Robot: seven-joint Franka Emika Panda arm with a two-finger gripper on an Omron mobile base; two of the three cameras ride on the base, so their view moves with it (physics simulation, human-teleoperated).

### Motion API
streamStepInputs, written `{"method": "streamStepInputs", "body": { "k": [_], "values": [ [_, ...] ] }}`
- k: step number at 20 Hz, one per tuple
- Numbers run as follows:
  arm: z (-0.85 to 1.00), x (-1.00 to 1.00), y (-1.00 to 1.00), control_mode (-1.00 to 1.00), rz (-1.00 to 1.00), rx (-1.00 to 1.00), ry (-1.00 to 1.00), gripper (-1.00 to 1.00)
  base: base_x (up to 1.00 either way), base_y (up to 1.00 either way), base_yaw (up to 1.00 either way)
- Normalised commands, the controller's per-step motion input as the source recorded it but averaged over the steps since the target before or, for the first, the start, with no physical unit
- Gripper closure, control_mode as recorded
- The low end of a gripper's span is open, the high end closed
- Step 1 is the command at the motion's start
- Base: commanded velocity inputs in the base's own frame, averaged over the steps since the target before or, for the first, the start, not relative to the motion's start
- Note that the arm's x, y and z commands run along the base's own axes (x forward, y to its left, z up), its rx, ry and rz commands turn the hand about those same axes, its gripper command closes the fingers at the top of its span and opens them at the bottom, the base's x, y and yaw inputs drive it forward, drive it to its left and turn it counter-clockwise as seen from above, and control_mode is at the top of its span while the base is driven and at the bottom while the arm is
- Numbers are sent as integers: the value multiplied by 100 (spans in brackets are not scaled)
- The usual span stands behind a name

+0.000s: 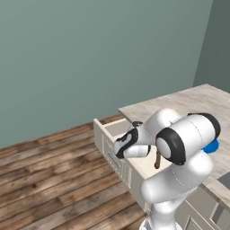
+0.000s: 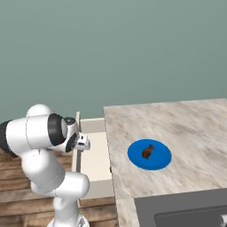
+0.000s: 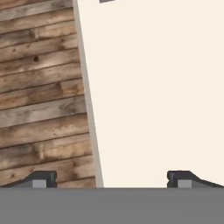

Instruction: Pick up the knife from the drawer and place it on the cutting board. Then place the meat from the plate to the cutting board.

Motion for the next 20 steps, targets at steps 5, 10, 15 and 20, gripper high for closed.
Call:
{"method": "streamStepInputs", "body": {
  "k": [5, 10, 15, 20],
  "values": [
    [-28, 13, 0, -100, 0, 0, 1, -100, 0, 0, 0],
    [-29, 1, 10, -100, 0, 0, 0, -100, 0, 0, 0],
    [-22, -1, 53, -100, 0, 0, 0, -100, 0, 0, 0],
    [-16, -10, 88, -100, 1, 0, 3, -100, 0, 0, 0]
  ]
}}
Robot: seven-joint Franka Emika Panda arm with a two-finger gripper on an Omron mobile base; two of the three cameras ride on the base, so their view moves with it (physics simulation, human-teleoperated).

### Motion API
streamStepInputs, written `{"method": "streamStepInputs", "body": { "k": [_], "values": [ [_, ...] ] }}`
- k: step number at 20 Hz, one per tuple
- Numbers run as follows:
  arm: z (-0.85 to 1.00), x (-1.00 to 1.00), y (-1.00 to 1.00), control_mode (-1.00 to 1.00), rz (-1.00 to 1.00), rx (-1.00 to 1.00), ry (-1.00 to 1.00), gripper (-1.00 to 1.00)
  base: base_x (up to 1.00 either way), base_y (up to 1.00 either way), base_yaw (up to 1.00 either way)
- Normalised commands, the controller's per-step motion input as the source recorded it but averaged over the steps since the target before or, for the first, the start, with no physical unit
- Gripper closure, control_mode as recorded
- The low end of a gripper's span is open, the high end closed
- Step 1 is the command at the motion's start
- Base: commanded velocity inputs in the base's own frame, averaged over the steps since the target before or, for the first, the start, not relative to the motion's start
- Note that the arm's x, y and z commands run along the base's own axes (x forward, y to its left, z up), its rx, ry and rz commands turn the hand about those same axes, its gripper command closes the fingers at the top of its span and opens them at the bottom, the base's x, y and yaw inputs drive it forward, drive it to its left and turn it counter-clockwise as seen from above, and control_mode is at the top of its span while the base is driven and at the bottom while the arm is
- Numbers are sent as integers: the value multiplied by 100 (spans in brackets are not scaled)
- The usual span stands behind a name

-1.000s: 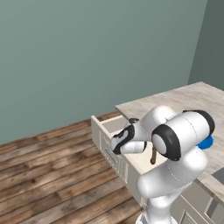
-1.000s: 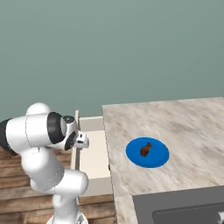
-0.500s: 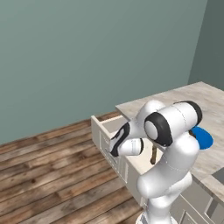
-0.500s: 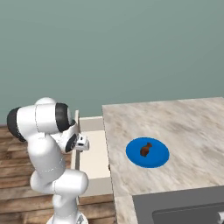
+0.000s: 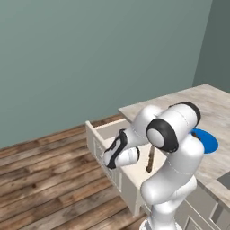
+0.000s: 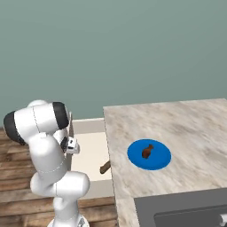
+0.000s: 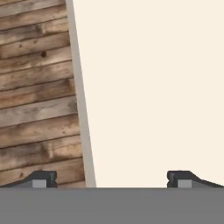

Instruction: Pick up the knife from the drawer and place it on the cutting board. Then place the meat from the plate to the cutting board.

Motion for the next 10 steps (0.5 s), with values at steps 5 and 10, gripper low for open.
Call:
{"method": "streamStepInputs", "body": {
  "k": [5, 10],
  "values": [
    [-22, -13, 100, -100, 5, 0, 1, -100, 0, 0, 0],
    [-33, 0, 100, -100, 3, -1, 1, -100, 0, 0, 0]
  ]
}}
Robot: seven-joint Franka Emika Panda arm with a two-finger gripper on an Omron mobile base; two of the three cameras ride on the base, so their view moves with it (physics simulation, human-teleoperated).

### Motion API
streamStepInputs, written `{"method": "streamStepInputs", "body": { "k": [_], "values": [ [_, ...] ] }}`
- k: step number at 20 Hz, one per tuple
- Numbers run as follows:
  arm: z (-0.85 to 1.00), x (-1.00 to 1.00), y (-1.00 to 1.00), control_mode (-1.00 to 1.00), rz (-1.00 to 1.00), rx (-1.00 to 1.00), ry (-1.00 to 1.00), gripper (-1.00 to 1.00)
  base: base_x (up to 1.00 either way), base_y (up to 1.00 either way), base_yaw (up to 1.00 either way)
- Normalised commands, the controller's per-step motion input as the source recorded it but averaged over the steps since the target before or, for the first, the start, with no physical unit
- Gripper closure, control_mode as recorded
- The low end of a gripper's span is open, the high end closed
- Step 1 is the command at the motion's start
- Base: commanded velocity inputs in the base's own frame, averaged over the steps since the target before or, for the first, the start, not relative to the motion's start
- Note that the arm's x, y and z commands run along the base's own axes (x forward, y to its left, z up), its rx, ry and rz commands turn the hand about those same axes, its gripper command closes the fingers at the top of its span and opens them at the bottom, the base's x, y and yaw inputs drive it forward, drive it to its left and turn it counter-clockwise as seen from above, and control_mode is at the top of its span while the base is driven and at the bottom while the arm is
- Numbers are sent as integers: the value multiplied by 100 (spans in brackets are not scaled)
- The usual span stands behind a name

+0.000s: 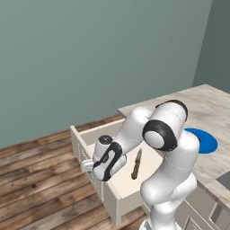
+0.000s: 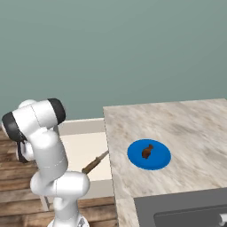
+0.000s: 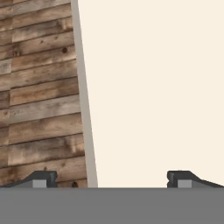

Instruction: Pick up the knife from the drawer and place it on the cutting board. Then place the meat from the plate to the cutting board.

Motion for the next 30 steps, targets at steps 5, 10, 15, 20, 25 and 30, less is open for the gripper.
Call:
{"method": "streamStepInputs", "body": {
  "k": [5, 10, 15, 20, 25, 30],
  "values": [
    [-22, 0, 100, -100, 2, 0, 3, -100, 0, 0, 0],
    [-39, 5, 78, -100, -1, 5, 1, -100, 0, 0, 0],
    [35, -22, -1, -100, -19, 0, -14, -100, 0, 0, 0],
    [90, -23, -27, -100, -28, 0, -16, -100, 0, 0, 0],
    [100, -5, -43, -100, -28, 9, -2, -100, 0, 0, 0],
    [100, 0, -54, -100, -24, 21, 11, -100, 0, 0, 0]
  ]
}}
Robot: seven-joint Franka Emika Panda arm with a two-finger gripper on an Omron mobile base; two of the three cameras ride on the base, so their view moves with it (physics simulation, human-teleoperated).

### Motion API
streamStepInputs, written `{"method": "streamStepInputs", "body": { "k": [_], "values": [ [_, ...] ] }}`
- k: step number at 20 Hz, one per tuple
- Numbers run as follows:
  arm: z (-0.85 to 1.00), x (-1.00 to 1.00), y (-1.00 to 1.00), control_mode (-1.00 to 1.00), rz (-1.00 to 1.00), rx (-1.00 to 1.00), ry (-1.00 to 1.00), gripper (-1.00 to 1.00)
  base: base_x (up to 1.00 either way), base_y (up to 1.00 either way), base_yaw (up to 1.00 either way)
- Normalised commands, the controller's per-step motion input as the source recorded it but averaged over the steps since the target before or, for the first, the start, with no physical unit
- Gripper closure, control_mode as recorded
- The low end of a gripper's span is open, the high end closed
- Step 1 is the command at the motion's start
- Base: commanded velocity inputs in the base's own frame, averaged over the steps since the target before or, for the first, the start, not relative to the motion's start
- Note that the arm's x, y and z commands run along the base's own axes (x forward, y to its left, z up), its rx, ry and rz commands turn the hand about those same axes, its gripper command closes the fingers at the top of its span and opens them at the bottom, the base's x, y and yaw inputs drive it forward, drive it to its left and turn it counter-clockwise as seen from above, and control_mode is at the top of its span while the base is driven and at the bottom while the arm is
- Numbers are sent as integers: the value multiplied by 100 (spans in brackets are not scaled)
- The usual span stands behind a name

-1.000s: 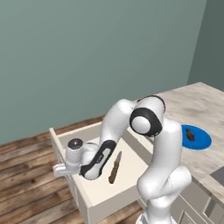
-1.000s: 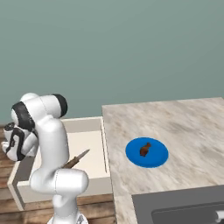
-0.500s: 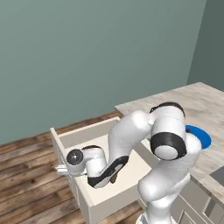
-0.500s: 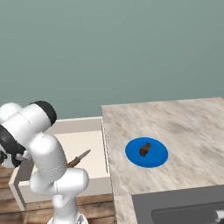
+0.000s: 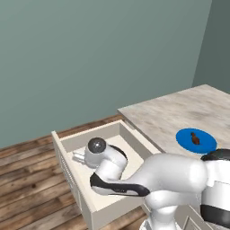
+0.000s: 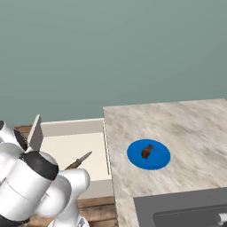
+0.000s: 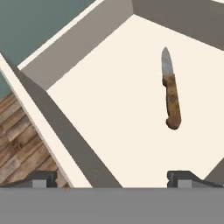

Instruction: Pick up the knife from the drawer and place it on the cutting board. Then place the meat from the plate to the cutting board.

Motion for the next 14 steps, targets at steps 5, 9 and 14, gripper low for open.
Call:
{"method": "streamStepInputs", "body": {
  "k": [5, 9, 14],
  "values": [
    [100, 0, -37, -100, -14, 22, 22, -100, 0, 0, 0],
    [100, 0, -30, -100, -4, 20, 38, -100, 0, 0, 0],
    [64, 0, -11, -100, 0, 6, 17, -100, 0, 0, 0]
  ]
}}
